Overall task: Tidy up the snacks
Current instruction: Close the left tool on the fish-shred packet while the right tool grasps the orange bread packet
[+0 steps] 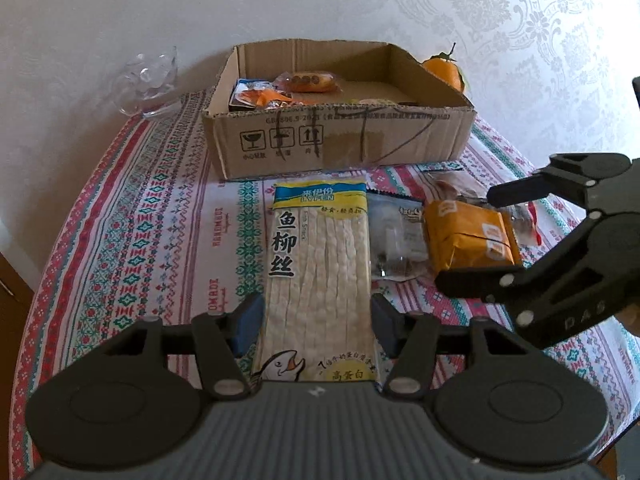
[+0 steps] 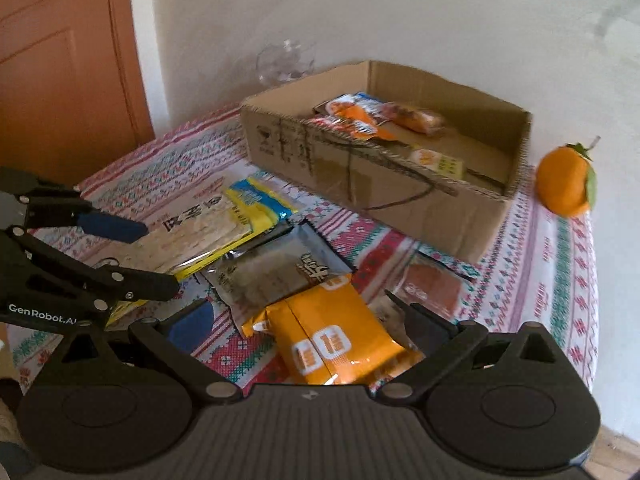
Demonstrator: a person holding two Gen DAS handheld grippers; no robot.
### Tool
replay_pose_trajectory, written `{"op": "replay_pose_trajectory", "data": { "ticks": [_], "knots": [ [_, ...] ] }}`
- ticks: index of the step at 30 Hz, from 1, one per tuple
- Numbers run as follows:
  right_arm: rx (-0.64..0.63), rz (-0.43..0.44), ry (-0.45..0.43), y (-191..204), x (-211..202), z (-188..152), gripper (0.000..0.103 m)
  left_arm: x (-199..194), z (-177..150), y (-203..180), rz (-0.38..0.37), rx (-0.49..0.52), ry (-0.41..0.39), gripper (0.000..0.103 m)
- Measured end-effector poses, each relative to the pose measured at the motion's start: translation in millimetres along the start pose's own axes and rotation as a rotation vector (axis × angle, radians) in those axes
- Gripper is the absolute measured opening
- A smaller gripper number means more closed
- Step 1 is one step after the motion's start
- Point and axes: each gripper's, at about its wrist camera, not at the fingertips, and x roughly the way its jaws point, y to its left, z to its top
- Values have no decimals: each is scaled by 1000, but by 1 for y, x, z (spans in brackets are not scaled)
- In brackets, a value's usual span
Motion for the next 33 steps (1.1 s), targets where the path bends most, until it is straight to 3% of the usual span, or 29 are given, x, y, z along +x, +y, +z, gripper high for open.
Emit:
{"op": "replay_pose_trajectory", "data": {
  "ticks": [6, 18, 29, 33],
  "knots": [
    [18, 85, 57, 4, -11, -9, 103, 7, 2, 3, -12, -12, 12, 63],
    [-17, 27, 44, 6, -2, -8, 102, 23, 13, 9, -12, -22, 31, 70],
    [-30, 13, 46, 3, -1, -10, 77, 31, 19, 10, -10, -23, 46, 70],
    [-21, -9, 44, 3, -3, -10, 59, 30, 18, 13, -36, -44, 43, 61]
  ]
}}
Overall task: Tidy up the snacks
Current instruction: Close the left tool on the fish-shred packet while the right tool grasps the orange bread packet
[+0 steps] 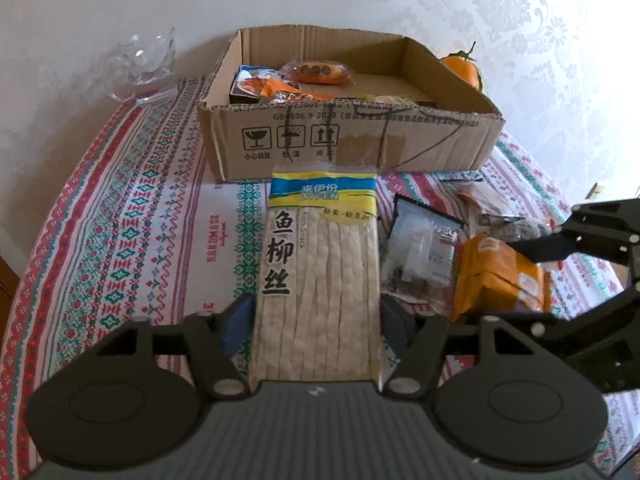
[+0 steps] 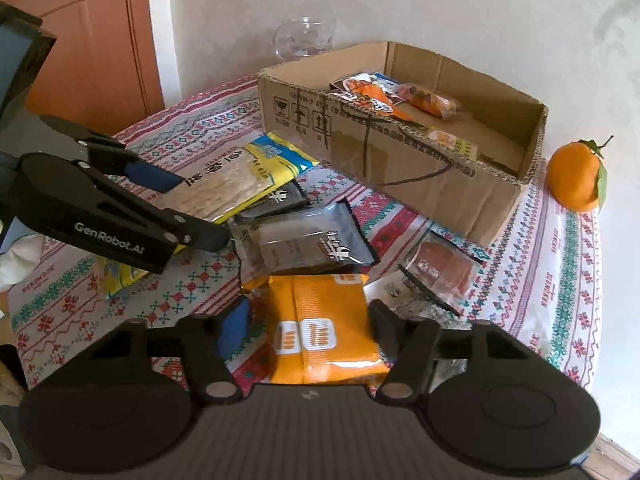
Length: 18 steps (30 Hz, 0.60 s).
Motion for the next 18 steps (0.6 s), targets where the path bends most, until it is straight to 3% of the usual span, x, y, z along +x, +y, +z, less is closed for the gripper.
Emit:
{"op": "replay_pose_trajectory", "data": {
  "ticks": [18],
  "knots": [
    [69, -19, 3, 5, -23, 0, 54, -50, 4, -2, -16, -20, -34, 56]
  ]
}}
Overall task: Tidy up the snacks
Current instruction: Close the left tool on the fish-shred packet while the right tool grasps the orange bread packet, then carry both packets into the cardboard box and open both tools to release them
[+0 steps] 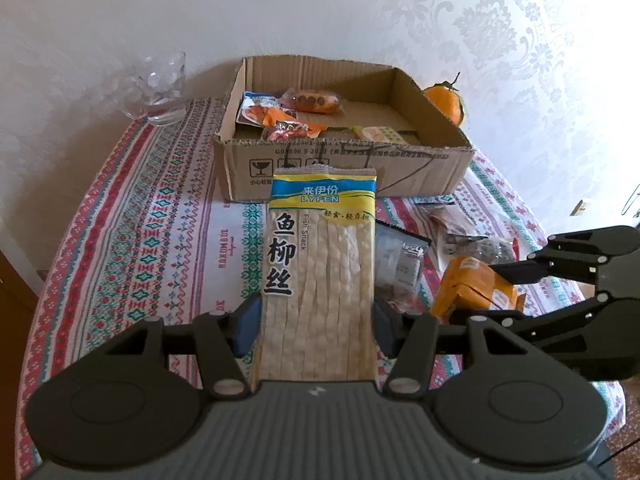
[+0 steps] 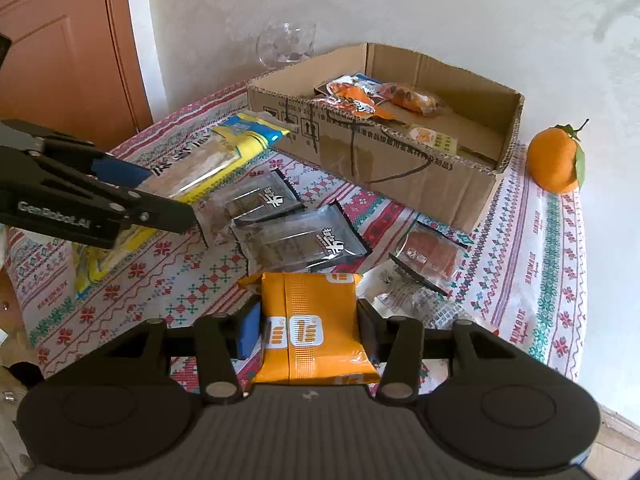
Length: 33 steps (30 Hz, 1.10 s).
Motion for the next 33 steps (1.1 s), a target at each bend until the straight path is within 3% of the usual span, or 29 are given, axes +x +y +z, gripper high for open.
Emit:
{"op": "replay_pose_trajectory", "data": {
  "ticks": [8, 18, 25, 33],
  "knots": [
    [13, -32, -31, -2, -21, 10, 54, -19, -1, -3, -27, 16, -21, 56],
    [11, -79, -101, -19, -29, 49, 54, -24, 1, 7, -42, -2, -24, 56],
    [-4, -107, -150, -34, -12, 103, 54, -21, 5, 16, -47, -17, -21, 56],
    [-32, -97, -166, -39, 35, 161, 54, -12, 12, 28, -41, -44, -14, 56]
  ]
}}
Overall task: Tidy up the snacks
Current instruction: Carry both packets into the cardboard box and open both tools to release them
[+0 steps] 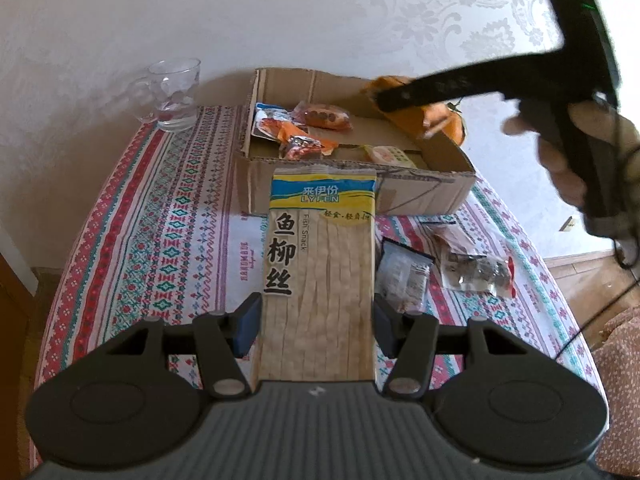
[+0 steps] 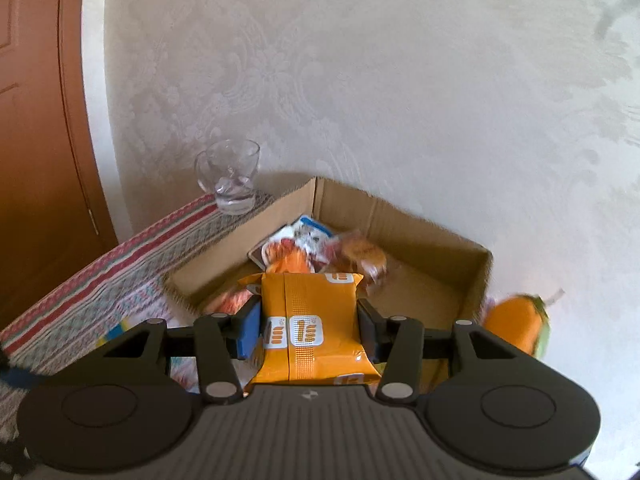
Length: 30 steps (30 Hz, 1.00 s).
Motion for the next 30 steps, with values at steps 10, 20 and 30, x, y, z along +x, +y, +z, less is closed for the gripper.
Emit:
{"op": "replay_pose_trajectory", "data": {
  "ticks": [10, 20, 30],
  "knots": [
    [35, 15, 10, 0, 36, -4, 98, 8, 9, 9, 15, -17, 8, 56],
    [80, -14, 36, -1, -1, -37, 103, 11, 24, 4, 14, -5, 16, 56],
    [148, -162, 68, 8, -41, -84, 103, 20, 67, -19, -1, 63, 22, 56]
  ]
}}
